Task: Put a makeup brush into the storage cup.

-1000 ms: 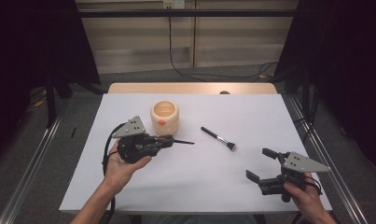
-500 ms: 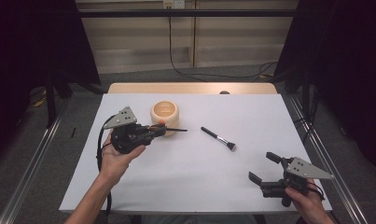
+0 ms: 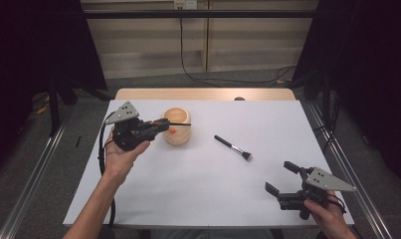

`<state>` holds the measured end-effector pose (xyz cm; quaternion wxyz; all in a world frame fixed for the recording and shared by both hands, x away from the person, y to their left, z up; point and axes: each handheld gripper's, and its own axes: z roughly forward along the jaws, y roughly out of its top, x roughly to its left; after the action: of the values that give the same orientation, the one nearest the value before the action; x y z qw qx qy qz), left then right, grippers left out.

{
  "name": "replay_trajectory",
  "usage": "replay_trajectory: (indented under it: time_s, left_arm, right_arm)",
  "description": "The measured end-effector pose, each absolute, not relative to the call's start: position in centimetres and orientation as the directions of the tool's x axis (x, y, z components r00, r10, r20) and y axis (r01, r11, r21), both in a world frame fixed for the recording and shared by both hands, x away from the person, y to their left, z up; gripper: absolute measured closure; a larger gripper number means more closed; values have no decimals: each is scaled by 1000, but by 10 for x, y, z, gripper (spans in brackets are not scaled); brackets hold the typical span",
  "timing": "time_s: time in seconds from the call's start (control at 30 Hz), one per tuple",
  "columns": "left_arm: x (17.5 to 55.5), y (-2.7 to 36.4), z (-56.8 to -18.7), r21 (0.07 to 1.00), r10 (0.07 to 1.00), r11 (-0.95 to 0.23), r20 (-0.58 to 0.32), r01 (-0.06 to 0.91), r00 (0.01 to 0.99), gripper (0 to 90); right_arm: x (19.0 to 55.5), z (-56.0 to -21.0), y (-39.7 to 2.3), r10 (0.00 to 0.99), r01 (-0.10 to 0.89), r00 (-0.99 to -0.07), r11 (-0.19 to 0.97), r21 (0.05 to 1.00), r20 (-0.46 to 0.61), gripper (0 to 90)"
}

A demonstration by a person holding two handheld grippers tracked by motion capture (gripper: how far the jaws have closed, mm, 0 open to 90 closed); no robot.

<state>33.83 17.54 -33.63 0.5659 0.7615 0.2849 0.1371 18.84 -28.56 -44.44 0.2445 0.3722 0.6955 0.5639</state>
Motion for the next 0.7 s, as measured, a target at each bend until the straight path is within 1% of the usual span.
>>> replay_trajectory:
  time_s: [0.3,0.47,0.7]
  left_arm:
    - [350,178,-328,938,634,-208,-86,277,769,832]
    - [358,173,-330,929,660,-233,-67,289,748,832]
    - [369,170,-334,919,681,-244,-66,311,729,832]
  right_arm:
    - [189,-444,-286,796,234,-600,81,969,79,23]
    - [188,-444,-286,794,232,-604,83,969,76,23]
    - [188,-444,-287,796,228,-600,77,971,78,23]
